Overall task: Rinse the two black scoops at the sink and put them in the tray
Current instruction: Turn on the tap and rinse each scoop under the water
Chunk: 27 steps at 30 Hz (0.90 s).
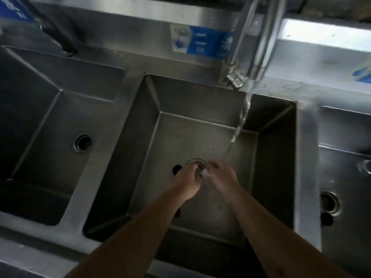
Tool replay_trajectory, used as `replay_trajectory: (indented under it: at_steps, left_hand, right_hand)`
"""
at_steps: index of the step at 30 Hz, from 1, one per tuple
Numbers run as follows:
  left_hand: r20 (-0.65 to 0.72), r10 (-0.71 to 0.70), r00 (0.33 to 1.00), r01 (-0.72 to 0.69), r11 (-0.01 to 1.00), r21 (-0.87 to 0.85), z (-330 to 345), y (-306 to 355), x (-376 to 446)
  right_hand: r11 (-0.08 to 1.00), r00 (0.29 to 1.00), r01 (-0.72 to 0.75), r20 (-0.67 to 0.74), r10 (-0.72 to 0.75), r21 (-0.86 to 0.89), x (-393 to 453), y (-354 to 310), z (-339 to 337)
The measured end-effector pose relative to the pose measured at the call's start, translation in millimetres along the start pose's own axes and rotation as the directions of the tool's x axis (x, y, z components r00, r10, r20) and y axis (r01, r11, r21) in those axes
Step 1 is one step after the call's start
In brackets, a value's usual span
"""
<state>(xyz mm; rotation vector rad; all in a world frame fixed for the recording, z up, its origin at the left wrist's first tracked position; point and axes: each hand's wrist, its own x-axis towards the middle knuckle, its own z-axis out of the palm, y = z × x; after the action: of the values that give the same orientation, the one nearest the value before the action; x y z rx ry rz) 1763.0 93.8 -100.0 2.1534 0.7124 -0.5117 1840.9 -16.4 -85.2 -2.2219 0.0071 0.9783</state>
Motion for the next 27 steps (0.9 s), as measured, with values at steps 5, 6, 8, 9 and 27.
replay_trajectory:
  at_steps: [5,6,8,9,27]
  left_hand:
    - [0.009,-0.256,0.967,0.255,0.959,-0.126,10,-74,33]
    - [0.02,-0.302,0.953,0.301,0.94,-0.161,14,-87,40]
    - [0.043,-0.375,0.926,0.375,0.902,-0.215,22,-107,52]
    - [0.053,-0.408,0.911,0.409,0.884,-0.228,27,-116,58]
    - [0.207,-0.229,0.951,0.29,0.891,-0.348,49,-119,71]
  right_hand:
    - [0.989,0.992,-0.125,-0.025,0.127,0.082,43,13,56]
    - [0.988,0.992,-0.126,-0.011,0.127,0.084,49,18,67]
    - [0.986,0.987,-0.159,0.044,0.157,0.058,58,27,87]
    - [0.986,0.984,-0.166,0.074,0.164,0.011,63,32,97]
    - [0.958,0.958,-0.202,0.242,0.151,0.202,32,55,127]
